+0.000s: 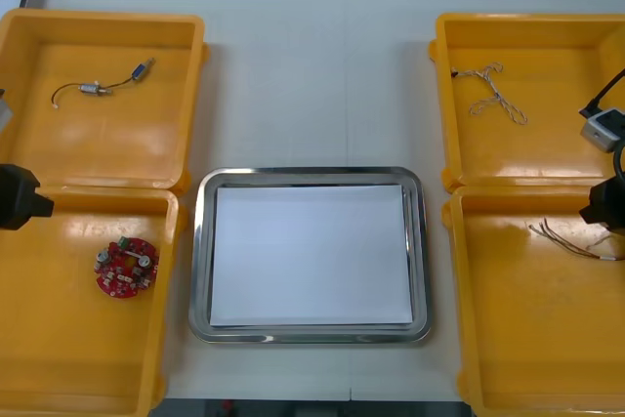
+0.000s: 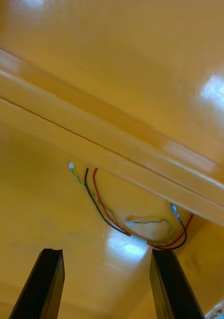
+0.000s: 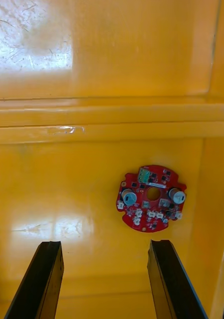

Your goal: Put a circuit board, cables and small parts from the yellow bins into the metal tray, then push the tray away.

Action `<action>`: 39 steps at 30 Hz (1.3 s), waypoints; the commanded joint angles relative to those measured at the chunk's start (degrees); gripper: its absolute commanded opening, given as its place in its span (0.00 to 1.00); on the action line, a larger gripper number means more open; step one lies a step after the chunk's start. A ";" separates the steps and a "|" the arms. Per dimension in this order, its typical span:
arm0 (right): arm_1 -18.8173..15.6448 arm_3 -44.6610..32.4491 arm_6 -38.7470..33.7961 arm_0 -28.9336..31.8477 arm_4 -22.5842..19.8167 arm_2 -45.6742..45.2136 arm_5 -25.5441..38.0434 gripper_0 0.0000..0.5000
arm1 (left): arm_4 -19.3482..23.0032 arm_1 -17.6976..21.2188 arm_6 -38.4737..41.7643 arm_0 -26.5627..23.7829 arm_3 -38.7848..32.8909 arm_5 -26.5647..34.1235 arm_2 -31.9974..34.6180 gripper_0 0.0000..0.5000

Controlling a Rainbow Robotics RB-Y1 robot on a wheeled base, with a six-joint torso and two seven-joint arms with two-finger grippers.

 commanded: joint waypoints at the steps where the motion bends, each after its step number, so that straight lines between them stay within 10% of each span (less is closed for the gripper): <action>1: 0.51 1.83 3.98 2.88 -0.86 -2.86 -3.42 1.00 | -2.80 1.83 -5.26 4.29 -3.04 -3.94 0.72 1.00; 14: 0.59 2.89 13.30 8.59 -1.03 -2.86 -12.47 1.00 | -10.01 0.16 -9.83 6.49 -3.31 -8.86 -5.08 1.00; 20: 0.59 2.89 19.63 11.58 -1.56 -2.86 -16.95 1.00 | -19.76 -4.85 -9.30 6.58 -1.64 -12.47 -11.76 1.00; 39: 0.68 4.12 31.49 17.38 -2.09 -3.04 -24.42 1.00 | -22.14 -13.20 -10.71 7.02 4.16 -14.58 -13.43 1.00</action>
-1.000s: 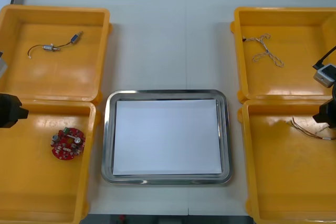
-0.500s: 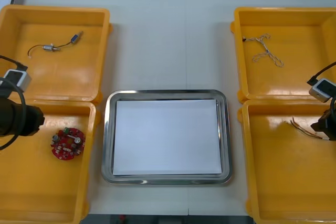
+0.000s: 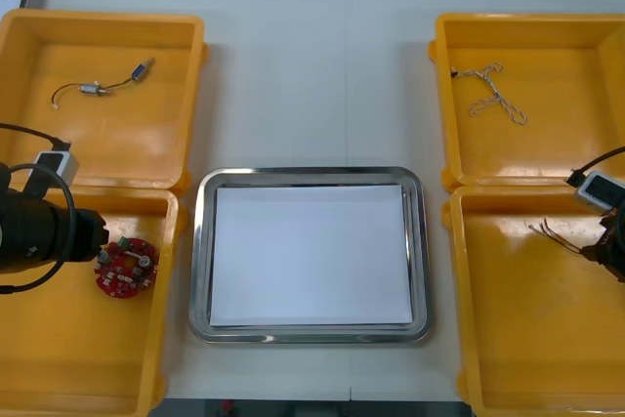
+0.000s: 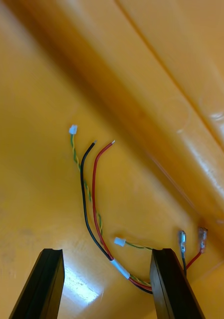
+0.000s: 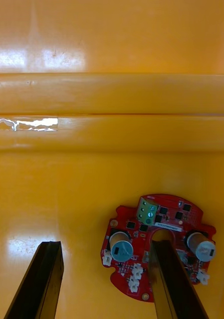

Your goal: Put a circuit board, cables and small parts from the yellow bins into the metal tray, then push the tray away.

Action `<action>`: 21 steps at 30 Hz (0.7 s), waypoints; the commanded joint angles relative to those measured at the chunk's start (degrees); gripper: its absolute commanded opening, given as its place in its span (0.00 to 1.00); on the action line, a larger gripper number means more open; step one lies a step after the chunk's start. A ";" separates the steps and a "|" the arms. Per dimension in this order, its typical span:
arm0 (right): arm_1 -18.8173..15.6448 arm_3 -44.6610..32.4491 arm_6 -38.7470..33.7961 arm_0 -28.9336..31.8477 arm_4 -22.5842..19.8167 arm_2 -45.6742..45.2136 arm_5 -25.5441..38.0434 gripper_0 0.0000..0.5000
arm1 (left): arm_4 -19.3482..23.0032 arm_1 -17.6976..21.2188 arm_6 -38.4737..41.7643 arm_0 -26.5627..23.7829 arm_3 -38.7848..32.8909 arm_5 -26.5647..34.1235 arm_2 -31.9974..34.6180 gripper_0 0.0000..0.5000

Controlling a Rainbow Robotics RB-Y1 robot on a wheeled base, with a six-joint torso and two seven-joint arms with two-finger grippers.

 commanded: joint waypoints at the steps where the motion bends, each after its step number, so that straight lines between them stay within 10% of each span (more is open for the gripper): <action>1: 0.58 1.51 2.94 1.68 -0.74 -1.91 -1.37 1.00 | -0.07 -1.01 -7.92 1.41 0.06 -0.85 -1.18 1.00; 21: 1.64 7.31 6.45 1.68 -0.74 3.01 -7.87 1.00 | -1.03 -1.10 -7.84 1.41 2.96 -0.14 -3.38 1.00</action>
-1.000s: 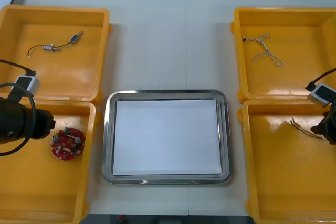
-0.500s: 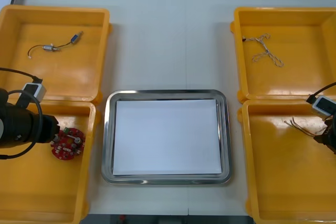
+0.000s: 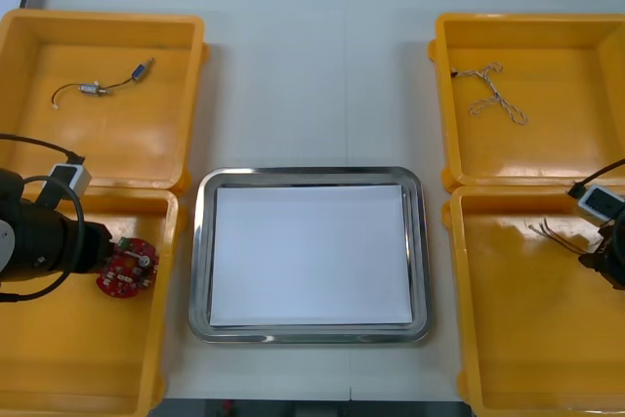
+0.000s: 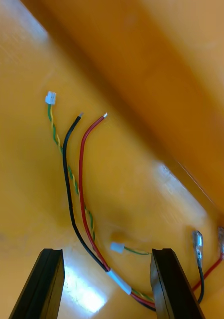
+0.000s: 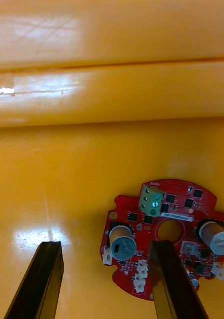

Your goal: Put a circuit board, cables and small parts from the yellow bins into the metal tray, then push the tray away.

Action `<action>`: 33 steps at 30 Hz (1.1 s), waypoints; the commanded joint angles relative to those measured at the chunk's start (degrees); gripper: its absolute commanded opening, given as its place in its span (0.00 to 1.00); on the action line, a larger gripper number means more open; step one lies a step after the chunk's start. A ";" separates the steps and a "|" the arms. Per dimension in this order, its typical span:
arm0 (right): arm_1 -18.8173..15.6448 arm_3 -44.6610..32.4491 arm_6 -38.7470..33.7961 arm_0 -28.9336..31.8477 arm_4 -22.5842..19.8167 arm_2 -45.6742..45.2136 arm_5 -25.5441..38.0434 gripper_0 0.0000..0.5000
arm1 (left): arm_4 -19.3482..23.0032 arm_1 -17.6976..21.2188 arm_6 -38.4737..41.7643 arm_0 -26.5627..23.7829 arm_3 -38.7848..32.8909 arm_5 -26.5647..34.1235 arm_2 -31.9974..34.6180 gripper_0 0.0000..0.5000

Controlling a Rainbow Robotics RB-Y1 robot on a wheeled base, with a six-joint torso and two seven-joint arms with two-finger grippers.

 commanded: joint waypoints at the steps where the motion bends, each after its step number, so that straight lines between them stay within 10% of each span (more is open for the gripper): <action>1: 0.44 -0.19 1.71 1.05 -0.38 1.77 -0.73 1.00 | -1.01 -0.97 -4.51 1.32 0.81 -0.25 -1.38 1.00; 20: 0.88 1.74 1.36 0.87 0.32 4.85 -3.89 0.97 | -1.19 -0.88 -3.36 -2.20 3.62 -0.77 -4.19 1.00; 22: 0.88 1.74 1.36 0.87 0.32 4.85 -3.89 0.47 | -1.19 -0.97 -3.19 -2.64 3.79 -0.69 -4.46 0.87; 25: 0.88 1.74 1.01 0.87 0.32 4.85 -3.98 0.01 | -1.19 -0.97 -3.10 -2.90 4.15 -0.60 -4.54 0.59; 31: 0.88 1.74 0.48 0.34 0.32 4.85 -3.89 0.00 | -1.37 -0.88 -3.10 -3.08 4.15 -0.69 -4.72 0.00; 33: 0.79 1.74 0.39 0.08 0.23 4.85 -3.89 0.00 | -1.37 -0.88 -3.10 -3.08 4.23 -0.69 -4.81 0.00</action>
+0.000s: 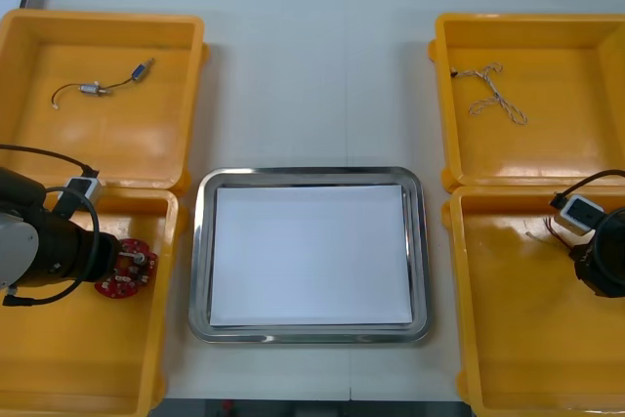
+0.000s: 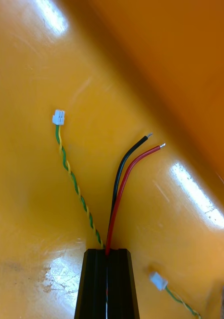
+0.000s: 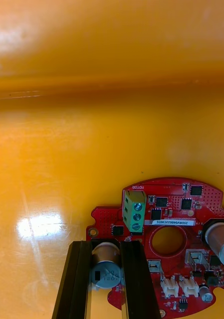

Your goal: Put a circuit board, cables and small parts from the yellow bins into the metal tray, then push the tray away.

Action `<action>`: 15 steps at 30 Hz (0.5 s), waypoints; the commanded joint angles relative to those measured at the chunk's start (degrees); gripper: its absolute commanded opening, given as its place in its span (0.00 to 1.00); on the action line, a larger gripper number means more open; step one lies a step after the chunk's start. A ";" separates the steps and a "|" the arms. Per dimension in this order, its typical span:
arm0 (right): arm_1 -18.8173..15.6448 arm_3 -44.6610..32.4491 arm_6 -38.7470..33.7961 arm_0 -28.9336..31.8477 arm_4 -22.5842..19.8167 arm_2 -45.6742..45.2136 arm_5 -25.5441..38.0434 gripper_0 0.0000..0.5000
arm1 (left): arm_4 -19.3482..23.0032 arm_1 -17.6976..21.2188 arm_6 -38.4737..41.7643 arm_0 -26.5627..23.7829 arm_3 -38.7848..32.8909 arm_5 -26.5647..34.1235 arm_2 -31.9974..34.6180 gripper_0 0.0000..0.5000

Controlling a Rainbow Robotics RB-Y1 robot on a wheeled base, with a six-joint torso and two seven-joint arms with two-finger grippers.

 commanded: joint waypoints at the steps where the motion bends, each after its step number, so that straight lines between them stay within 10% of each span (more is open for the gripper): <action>1: 0.64 0.02 -0.06 -0.01 -0.06 0.99 -0.46 0.00 | -0.21 -0.77 -3.10 -1.48 -0.13 -0.11 -0.70 0.00; 15: 1.25 -0.69 -0.50 -3.88 -2.52 -2.97 8.15 0.00 | 0.58 1.78 -7.14 3.44 -2.59 -2.92 1.76 0.00</action>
